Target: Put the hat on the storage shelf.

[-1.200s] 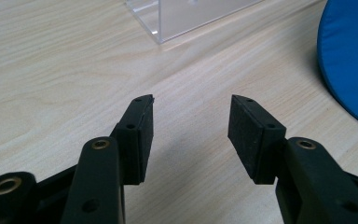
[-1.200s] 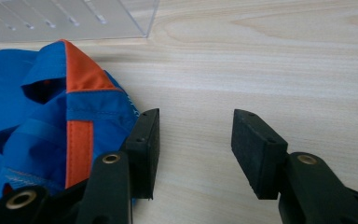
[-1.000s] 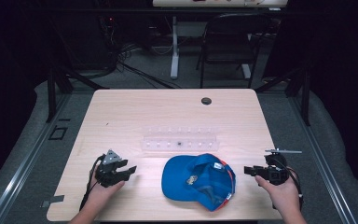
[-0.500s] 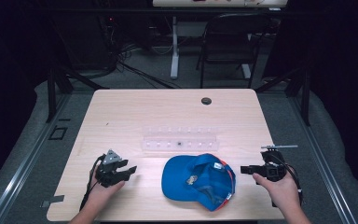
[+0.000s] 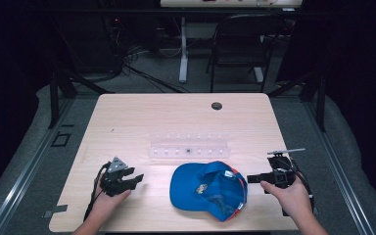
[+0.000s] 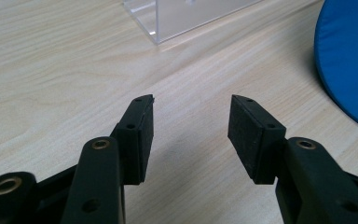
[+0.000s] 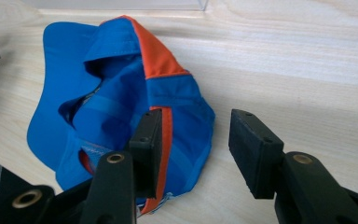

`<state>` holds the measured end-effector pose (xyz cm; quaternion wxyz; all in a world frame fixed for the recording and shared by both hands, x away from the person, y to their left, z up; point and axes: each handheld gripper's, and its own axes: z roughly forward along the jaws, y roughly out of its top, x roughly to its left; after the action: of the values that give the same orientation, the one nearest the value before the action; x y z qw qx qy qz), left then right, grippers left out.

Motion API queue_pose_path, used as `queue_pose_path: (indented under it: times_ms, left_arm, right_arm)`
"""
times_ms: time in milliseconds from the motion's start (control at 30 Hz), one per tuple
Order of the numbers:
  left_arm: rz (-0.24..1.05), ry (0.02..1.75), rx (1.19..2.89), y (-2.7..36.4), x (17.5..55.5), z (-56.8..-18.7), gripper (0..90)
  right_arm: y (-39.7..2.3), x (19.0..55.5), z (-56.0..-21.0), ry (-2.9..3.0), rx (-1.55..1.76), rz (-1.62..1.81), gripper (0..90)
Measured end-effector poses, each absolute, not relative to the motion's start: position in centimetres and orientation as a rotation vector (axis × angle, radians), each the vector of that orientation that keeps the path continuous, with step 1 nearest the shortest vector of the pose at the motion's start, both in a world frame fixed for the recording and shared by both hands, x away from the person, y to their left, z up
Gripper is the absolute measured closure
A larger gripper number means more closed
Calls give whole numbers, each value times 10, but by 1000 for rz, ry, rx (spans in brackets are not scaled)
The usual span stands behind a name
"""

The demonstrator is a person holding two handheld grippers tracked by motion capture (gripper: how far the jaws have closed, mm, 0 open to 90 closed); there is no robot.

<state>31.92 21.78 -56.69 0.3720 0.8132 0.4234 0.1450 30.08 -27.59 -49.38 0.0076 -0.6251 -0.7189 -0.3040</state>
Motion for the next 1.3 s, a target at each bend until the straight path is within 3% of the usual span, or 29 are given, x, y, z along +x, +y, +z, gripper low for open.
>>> queue_pose_path:
  times_ms: [1100,1300]
  left_arm:
    - [375,1082,2086,218,320,-567,509]
    - [376,1080,2088,218,320,-567,509]
  right_arm:
    - [-256,300,-519,-2179,-1828,-838,584]
    - [-255,300,-522,-2190,-1779,-791,635]
